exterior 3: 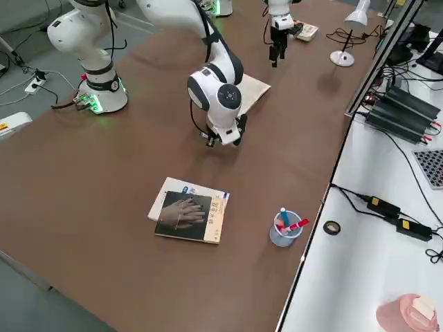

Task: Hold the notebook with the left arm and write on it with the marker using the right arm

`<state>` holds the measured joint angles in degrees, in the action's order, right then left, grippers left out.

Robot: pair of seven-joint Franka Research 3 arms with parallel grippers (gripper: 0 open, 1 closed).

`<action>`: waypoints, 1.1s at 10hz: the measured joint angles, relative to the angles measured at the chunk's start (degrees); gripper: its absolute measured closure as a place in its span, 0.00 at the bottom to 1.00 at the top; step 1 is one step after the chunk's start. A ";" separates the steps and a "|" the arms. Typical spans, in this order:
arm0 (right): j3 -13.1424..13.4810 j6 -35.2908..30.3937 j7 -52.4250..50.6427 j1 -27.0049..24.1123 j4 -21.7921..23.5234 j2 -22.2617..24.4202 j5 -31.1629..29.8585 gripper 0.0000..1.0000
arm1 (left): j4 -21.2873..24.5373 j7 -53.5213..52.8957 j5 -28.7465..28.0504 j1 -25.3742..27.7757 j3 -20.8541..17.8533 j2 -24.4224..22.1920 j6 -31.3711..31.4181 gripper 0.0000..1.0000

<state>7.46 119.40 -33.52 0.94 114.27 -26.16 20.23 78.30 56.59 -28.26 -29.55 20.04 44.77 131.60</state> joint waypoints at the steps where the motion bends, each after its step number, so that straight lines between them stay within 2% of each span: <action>1: 0.03 0.00 -0.12 0.00 -0.02 -0.01 -0.02 0.63 | 0.00 -0.67 0.21 0.34 0.01 -0.65 -0.28 0.00; 5: 0.79 0.01 -1.86 -0.02 -0.03 -0.10 -0.06 0.25 | -0.01 -3.12 1.92 0.96 0.03 -2.53 -0.43 0.00; 6: 1.05 0.01 -2.09 -0.02 -0.05 -0.13 -0.06 0.11 | -0.03 -3.94 2.33 1.22 0.04 -2.98 -0.44 0.00; 7: 1.27 0.01 -2.28 -0.02 -0.11 -0.14 -0.06 0.07 | -0.04 -4.86 2.78 1.64 0.04 -3.52 -0.57 0.00; 11: 1.53 0.44 -2.85 -0.03 -0.50 -0.18 -0.08 0.06 | -0.08 -9.58 4.95 3.63 0.05 -5.75 -1.60 0.00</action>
<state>8.99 119.84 -36.37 0.92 113.77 -26.35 20.16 78.21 47.01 -23.31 -25.92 20.10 39.03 130.00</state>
